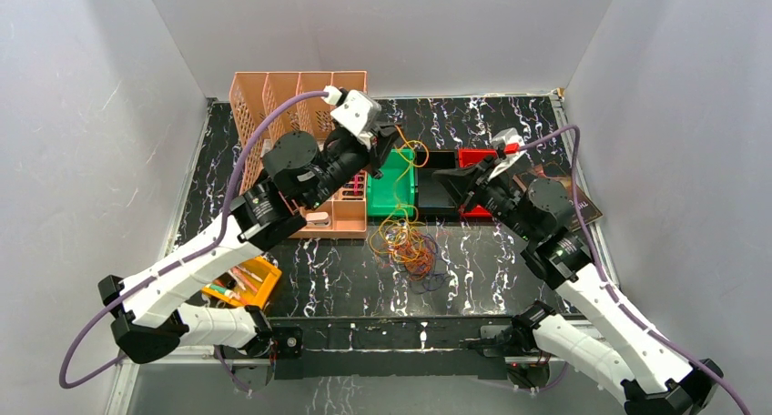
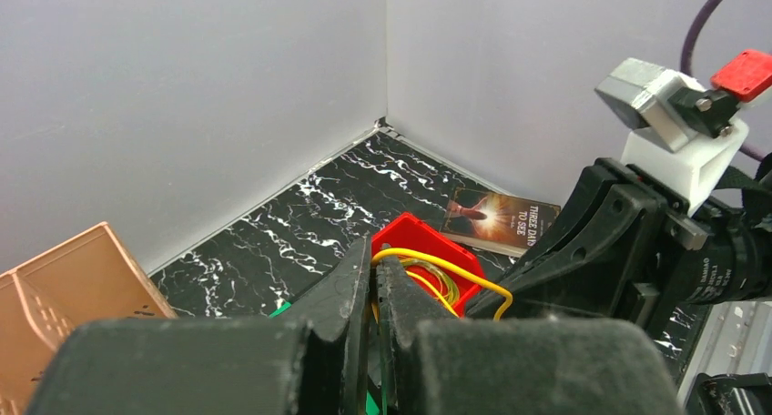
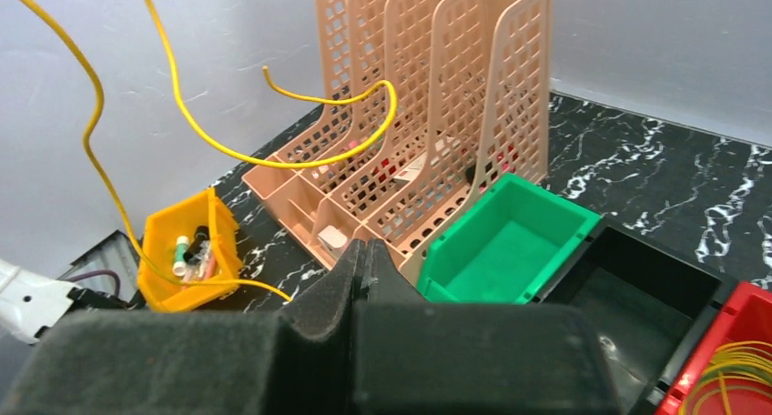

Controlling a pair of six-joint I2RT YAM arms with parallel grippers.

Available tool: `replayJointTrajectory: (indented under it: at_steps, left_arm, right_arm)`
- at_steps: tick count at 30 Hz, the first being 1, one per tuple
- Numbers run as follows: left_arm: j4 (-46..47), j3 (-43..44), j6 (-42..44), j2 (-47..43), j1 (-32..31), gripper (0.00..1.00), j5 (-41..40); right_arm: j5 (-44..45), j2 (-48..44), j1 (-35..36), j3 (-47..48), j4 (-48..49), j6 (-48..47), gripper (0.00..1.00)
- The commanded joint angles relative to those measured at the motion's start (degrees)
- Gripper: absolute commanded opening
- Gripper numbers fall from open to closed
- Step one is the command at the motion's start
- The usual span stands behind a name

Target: Untangle the cables

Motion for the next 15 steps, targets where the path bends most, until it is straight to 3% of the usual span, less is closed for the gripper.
replayJointTrajectory:
  at_steps: [1, 3, 7, 11, 15]
  left_arm:
    - [1.8, -0.9, -0.3, -3.4, 0.4, 0.0, -2.2]
    - [1.6, -0.7, -0.2, -3.4, 0.4, 0.0, -2.3]
    - [1.7, -0.5, 0.1, -3.4, 0.4, 0.0, -2.3]
    - [1.9, -0.4, 0.3, -3.2, 0.4, 0.0, -2.5]
    - [2.3, 0.0, 0.6, -2.6, 0.4, 0.0, -2.2]
  right_arm:
    - [1.6, -1.2, 0.2, 5.2, -3.2, -3.0, 0.0]
    - [-4.0, -1.1, 0.2, 6.2, -3.1, -4.6, 0.05]
    - [-14.4, -0.8, 0.2, 7.9, -2.8, -5.3, 0.46]
    - [-21.4, -0.8, 0.2, 7.9, 0.9, -2.4, 0.62]
    - [-27.2, 0.6, 0.2, 7.6, 4.8, 0.6, 0.69]
